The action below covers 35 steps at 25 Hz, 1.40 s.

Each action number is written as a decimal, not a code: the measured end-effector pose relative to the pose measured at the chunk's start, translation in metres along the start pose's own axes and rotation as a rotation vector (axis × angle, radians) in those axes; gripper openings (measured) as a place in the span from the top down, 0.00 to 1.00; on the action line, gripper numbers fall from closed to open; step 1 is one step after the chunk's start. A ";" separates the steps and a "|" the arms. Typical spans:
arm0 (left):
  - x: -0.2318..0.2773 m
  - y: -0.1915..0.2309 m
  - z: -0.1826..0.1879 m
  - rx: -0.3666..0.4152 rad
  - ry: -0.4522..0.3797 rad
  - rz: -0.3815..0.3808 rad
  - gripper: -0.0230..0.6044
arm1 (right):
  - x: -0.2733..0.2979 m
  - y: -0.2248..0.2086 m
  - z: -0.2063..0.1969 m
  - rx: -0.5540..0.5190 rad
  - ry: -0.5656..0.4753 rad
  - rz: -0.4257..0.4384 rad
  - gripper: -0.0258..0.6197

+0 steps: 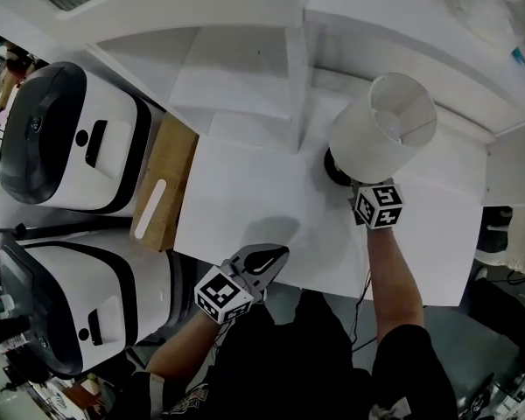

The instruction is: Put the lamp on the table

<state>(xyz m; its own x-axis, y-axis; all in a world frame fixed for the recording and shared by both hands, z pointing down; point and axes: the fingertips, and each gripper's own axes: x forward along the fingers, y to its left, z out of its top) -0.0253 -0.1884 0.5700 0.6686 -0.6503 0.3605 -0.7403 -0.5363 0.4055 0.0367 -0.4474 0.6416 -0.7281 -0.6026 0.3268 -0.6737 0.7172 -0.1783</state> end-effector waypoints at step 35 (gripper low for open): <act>-0.077 -0.023 -0.002 0.113 0.080 -0.244 0.95 | -0.210 0.172 0.026 0.215 -0.137 -0.283 0.90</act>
<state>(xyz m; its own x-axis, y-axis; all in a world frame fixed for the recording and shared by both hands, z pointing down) -0.0592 -0.1248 0.5346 0.8284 -0.4523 0.3305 -0.5565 -0.7315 0.3940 0.0702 -0.2066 0.5177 -0.5095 -0.8183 0.2661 -0.8514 0.4344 -0.2940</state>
